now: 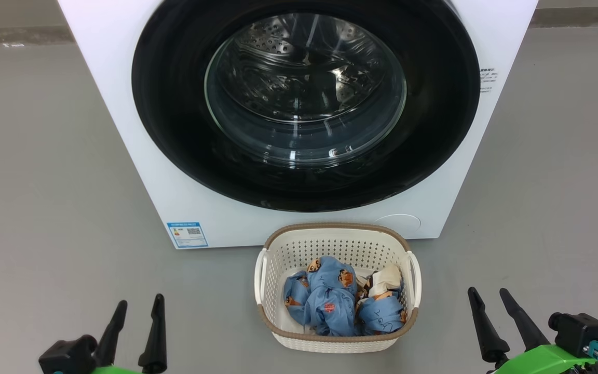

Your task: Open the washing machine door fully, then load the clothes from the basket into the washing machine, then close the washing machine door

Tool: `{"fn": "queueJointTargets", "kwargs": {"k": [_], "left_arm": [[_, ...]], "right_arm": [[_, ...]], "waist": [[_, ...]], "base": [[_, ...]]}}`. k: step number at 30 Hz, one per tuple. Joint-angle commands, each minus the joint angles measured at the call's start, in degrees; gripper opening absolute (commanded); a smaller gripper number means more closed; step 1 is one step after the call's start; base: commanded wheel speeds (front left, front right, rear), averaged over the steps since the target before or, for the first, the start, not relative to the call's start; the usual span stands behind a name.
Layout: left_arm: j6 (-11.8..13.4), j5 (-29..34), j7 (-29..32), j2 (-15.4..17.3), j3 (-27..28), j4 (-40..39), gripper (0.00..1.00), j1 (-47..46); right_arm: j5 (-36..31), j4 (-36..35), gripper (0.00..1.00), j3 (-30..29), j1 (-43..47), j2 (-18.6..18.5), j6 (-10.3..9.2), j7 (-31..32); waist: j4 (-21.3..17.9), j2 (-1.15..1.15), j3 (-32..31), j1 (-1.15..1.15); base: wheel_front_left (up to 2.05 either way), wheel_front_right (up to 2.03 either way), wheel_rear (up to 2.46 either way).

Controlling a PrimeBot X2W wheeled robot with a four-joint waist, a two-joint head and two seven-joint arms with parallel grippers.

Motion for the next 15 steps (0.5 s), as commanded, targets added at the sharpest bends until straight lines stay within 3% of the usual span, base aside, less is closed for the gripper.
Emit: {"fn": "queueJointTargets", "kwargs": {"k": [1, 15], "left_arm": [[-0.1, 1.9, -0.9, 1.0, 1.4, -1.8, 1.0, -0.5], [-0.2, 10.4, -3.3, 1.1, 1.0, -2.0, 1.0, -0.3]], "right_arm": [[-2.0, -1.6, 1.0, 1.3, -0.9, -1.0, 0.09, -0.9], [-10.5, -2.2, 1.0, 1.4, -0.7, -1.6, 0.1, -3.3]], "waist": [[0.0, 0.0, 0.0, 0.0], [0.1, 0.0, -0.1, 0.0]], "base": [[0.0, 0.0, 0.0], [0.0, 0.0, 0.0]]}}
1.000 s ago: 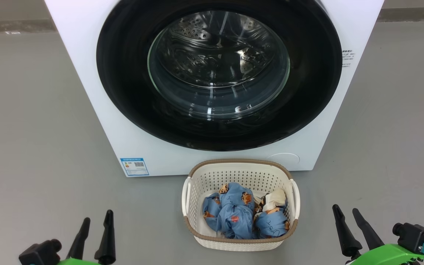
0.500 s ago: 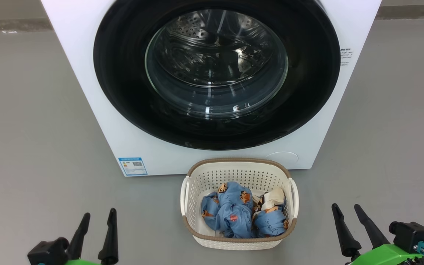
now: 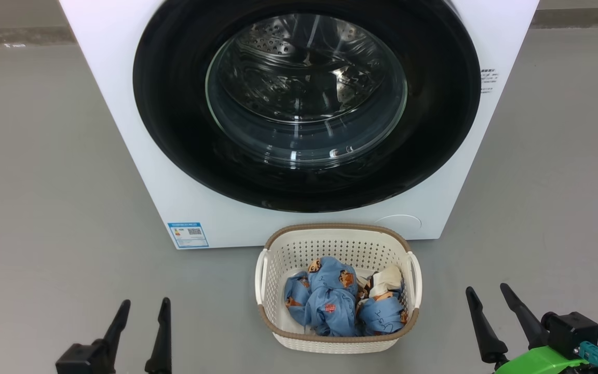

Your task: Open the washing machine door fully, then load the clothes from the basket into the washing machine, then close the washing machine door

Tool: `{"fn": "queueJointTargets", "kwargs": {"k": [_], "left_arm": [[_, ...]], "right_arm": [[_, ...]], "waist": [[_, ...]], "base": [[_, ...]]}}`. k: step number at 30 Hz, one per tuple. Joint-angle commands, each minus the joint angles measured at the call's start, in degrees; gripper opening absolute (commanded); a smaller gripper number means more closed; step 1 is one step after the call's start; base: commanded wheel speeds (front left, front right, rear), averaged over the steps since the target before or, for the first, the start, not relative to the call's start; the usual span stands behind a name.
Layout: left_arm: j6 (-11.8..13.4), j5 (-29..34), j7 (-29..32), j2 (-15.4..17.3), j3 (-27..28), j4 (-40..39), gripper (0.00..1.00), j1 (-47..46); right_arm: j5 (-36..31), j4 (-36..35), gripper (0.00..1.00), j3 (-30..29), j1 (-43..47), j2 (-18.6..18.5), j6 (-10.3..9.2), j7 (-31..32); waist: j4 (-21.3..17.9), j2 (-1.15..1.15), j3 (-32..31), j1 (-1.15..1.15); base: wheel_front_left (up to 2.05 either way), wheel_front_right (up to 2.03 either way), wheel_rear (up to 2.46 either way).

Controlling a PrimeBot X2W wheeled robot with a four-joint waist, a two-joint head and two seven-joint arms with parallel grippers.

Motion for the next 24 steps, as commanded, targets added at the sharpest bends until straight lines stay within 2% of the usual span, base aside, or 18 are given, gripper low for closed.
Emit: {"fn": "queueJointTargets", "kwargs": {"k": [1, 12, 18, 24], "left_arm": [[-0.1, 2.0, -0.9, 0.9, 1.6, -1.6, 1.0, -0.9], [-0.1, 3.0, -1.3, 0.9, 2.1, -1.5, 1.0, -0.8], [-0.1, 6.7, -1.3, 0.7, 3.4, -1.9, 1.0, -0.8], [-0.1, 8.5, -1.3, 0.2, 4.8, -2.4, 1.0, -0.8]], "right_arm": [[-2.0, -1.7, 1.0, 1.3, -0.6, -1.1, 0.09, -0.9], [-2.9, -2.2, 1.0, 0.0, -0.1, -1.2, 0.09, -1.3], [-3.0, -2.5, 1.0, -0.5, 0.2, -0.9, 0.09, -1.3], [-3.2, -2.6, 1.0, -0.8, 0.1, -0.8, 0.09, -1.3]], "waist": [[0.0, 0.0, 0.0, 0.0], [-0.1, 0.0, -0.2, 0.0], [-0.2, 0.0, -0.3, 0.0], [-0.2, 0.0, -0.2, 0.0]], "base": [[0.0, 0.0, 0.0], [0.0, 0.0, 0.0], [0.05, 0.05, -0.1], [0.45, 0.45, -0.9]]}}
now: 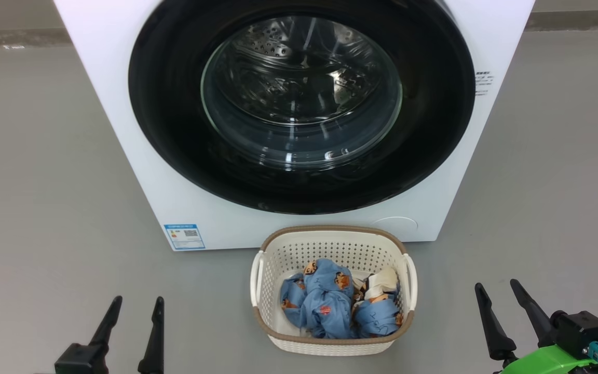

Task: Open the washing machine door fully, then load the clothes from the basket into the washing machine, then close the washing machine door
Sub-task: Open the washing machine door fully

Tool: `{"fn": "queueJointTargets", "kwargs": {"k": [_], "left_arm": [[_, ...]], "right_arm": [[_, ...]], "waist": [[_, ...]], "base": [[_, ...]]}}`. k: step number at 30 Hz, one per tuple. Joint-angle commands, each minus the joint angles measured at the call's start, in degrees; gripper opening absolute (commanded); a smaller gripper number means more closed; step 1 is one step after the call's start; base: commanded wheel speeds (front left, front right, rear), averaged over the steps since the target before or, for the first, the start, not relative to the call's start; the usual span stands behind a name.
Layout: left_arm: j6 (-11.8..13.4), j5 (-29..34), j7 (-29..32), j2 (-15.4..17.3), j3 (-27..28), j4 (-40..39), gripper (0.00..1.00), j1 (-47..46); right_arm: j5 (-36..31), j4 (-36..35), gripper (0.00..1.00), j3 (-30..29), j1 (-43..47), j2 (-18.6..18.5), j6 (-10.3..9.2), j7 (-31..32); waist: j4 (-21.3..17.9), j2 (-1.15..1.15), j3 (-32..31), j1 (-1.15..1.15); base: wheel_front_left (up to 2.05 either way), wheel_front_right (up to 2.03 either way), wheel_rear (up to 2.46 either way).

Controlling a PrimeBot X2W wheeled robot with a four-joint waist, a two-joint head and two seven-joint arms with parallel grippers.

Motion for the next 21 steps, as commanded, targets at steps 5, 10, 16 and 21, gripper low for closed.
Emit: {"fn": "queueJointTargets", "kwargs": {"k": [5, 10, 16, 21], "left_arm": [[-0.1, 0.4, -0.6, 0.1, 2.0, -1.6, 1.0, -1.3], [-0.1, 0.6, -0.6, 0.0, 2.0, -1.8, 1.0, -1.2], [-0.1, 0.4, -0.6, -0.1, 1.7, -1.9, 1.0, -1.0], [-0.1, -0.6, -0.6, -0.2, 1.4, -2.1, 1.0, -1.1]], "right_arm": [[-0.6, -1.5, 1.0, 1.1, -0.3, -0.4, 0.09, -0.7], [-0.5, -1.5, 1.0, 1.1, -0.3, -0.5, 0.09, -0.7], [-0.5, -1.5, 1.0, 1.1, -0.3, -0.5, 0.09, -0.7], [-0.4, -1.6, 1.0, 1.1, -0.4, -0.4, 0.09, -0.7]], "waist": [[0.0, 0.0, 0.2, 0.0], [0.0, 0.0, 0.3, 0.0], [-0.1, 0.0, 0.3, 0.0], [-0.2, 0.0, 0.3, 0.0]], "base": [[0.85, 0.85, -1.71], [1.16, 1.16, -2.33], [1.23, 1.23, -2.46], [1.2, 1.2, -2.39]]}}
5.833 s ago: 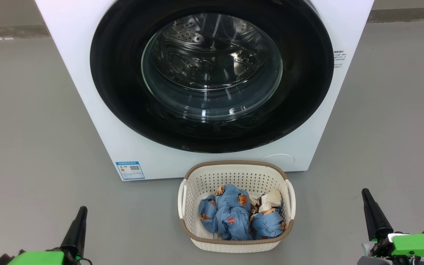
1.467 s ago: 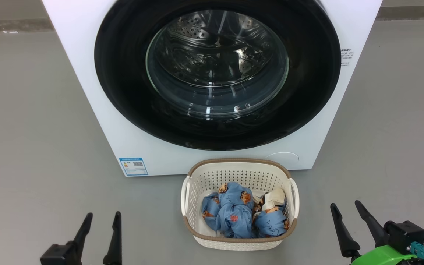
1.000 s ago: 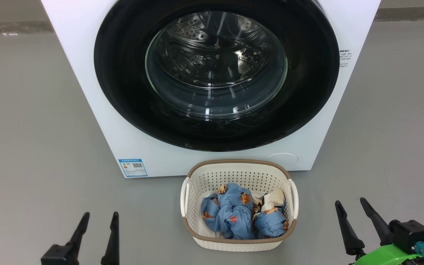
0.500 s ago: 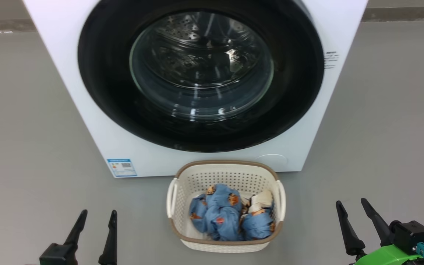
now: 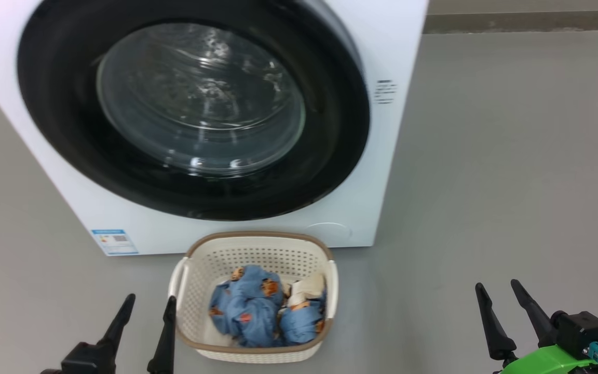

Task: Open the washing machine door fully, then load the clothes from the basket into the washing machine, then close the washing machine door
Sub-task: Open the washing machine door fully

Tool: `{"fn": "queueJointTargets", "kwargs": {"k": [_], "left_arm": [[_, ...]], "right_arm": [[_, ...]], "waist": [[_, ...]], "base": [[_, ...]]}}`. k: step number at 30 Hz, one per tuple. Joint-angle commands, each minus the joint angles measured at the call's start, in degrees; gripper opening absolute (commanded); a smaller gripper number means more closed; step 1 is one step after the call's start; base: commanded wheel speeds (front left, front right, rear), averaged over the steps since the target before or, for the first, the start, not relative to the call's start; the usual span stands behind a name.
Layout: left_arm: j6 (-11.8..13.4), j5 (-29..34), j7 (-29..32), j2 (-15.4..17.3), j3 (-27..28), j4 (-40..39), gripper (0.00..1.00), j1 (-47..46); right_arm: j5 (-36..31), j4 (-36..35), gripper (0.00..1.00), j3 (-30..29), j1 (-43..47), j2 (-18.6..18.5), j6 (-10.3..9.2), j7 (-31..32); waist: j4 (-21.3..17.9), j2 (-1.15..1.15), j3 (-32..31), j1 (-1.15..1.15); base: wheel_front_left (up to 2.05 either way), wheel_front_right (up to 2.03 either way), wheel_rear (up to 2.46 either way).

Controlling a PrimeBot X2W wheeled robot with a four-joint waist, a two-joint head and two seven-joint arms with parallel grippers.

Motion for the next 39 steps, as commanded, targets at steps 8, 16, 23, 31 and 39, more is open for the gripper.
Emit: {"fn": "queueJointTargets", "kwargs": {"k": [8, 16, 23, 31, 39], "left_arm": [[-0.1, -3.2, -0.6, 0.7, 1.5, -2.8, 1.0, -1.0], [-0.1, -3.9, -0.6, 0.8, 1.0, -2.4, 1.0, -1.0], [-0.1, -4.6, -0.6, 0.5, 0.4, -2.3, 1.0, -1.1], [-0.1, -5.0, -0.6, 0.3, -0.4, -2.8, 1.0, -1.9], [-0.1, -6.1, -0.6, 0.1, -2.6, -2.4, 1.0, -4.2]], "right_arm": [[-0.5, -1.6, 1.0, 1.1, -0.4, -0.6, 0.09, -0.7], [-0.6, -1.6, 1.0, 0.6, -0.5, -0.3, 0.09, -0.7], [4.3, -2.6, 0.0, 0.5, -3.1, 1.5, 0.09, -0.7], [18.2, -4.1, 0.0, 1.4, -10.9, 3.2, 0.09, -0.7], [32.3, -2.7, 0.0, 3.1, -23.6, 1.7, 0.09, -0.7]], "waist": [[-0.1, 0.0, 0.0, 0.0], [0.0, 0.0, 0.1, 0.0], [0.2, 0.0, 0.6, 0.0], [0.7, 0.0, 2.1, 0.0], [3.3, 0.0, 5.1, 0.0]], "base": [[0.75, 0.75, -1.51], [0.15, 0.15, -0.3], [0.0, 0.0, 0.0], [0.0, 0.0, 0.0], [0.0, 0.0, 0.0]]}}
